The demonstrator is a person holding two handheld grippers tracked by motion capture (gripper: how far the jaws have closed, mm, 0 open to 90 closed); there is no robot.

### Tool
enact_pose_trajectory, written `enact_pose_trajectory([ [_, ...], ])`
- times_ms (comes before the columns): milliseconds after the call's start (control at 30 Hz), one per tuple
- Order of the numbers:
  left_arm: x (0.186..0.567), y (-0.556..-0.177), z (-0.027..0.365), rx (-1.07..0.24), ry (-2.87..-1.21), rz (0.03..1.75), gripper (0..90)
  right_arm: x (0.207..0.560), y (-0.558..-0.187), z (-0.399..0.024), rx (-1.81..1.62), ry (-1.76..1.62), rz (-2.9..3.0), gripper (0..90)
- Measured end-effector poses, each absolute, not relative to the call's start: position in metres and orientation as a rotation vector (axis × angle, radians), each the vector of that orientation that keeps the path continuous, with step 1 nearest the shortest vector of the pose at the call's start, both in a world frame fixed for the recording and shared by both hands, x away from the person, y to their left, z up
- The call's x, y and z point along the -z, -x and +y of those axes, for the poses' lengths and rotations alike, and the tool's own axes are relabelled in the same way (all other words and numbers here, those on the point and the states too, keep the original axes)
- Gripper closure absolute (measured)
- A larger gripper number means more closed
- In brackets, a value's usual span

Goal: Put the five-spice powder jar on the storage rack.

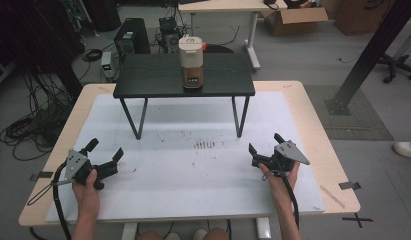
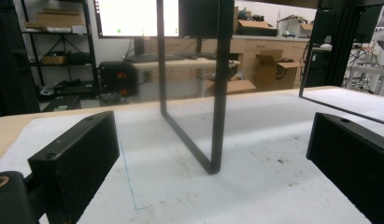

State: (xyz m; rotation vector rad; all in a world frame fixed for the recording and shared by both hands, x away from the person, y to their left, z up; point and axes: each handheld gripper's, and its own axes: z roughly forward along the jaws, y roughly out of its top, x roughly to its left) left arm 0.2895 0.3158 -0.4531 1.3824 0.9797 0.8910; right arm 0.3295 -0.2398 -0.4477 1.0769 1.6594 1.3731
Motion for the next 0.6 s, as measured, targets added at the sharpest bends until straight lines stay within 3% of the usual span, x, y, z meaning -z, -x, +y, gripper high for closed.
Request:
enact_pose_trajectory([
  [600,0.453,-0.289,0.316,-0.894,-1.383,0.982,2.9,0.453,-0.315,-0.247,-1.484,-1.001,1.503,1.9],
])
